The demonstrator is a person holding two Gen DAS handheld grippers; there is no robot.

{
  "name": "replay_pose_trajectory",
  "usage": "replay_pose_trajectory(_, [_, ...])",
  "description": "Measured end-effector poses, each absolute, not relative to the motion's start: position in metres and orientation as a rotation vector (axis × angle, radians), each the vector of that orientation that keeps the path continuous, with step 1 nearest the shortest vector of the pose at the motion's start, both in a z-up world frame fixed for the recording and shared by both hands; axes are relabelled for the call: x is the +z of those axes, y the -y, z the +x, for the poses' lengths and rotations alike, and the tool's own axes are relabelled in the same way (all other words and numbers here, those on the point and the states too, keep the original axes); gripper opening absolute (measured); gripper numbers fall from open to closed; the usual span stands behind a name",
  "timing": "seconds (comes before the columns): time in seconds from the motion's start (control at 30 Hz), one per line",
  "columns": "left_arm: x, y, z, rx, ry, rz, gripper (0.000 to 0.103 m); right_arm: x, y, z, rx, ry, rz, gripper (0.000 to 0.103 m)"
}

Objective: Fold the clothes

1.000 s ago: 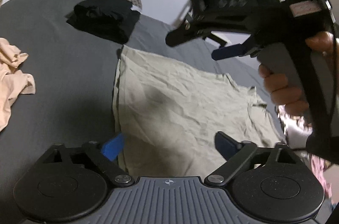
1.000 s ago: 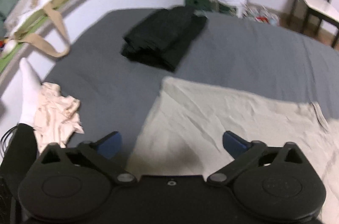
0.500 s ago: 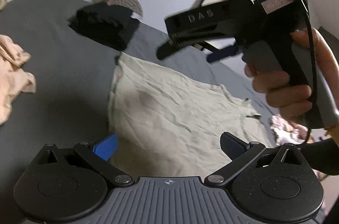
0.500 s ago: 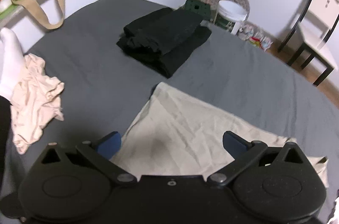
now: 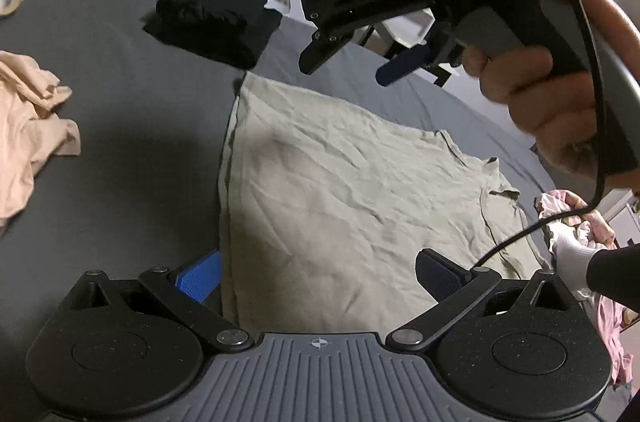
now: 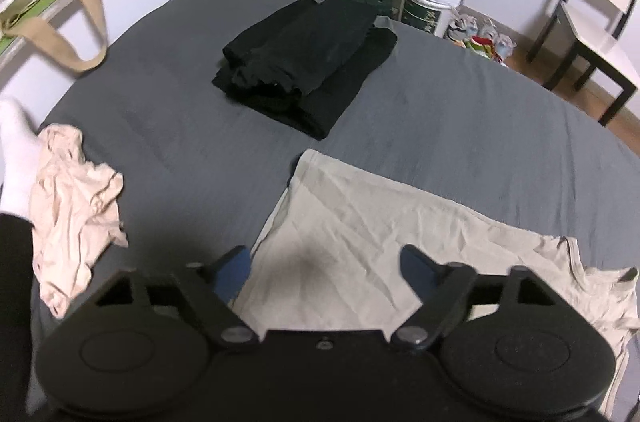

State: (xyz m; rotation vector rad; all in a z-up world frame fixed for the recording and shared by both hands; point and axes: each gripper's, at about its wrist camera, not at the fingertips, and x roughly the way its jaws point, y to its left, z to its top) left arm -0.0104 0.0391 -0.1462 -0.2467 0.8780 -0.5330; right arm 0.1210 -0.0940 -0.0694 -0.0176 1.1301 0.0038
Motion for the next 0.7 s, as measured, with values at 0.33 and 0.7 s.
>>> replay_pose_trajectory(0.33, [-0.159, -0.044, -0.009, -0.539, -0.832, -0.294, 0.102, -0.089, 0.086, 0.149, -0.017, -1.214, 0.01, 0.049])
replay_pose_trajectory(0.7, [-0.17, -0.042, -0.009, -0.571, -0.847, -0.315, 0.077, -0.133, 0.066, 0.176, 0.06, -1.326, 0.019, 0.034])
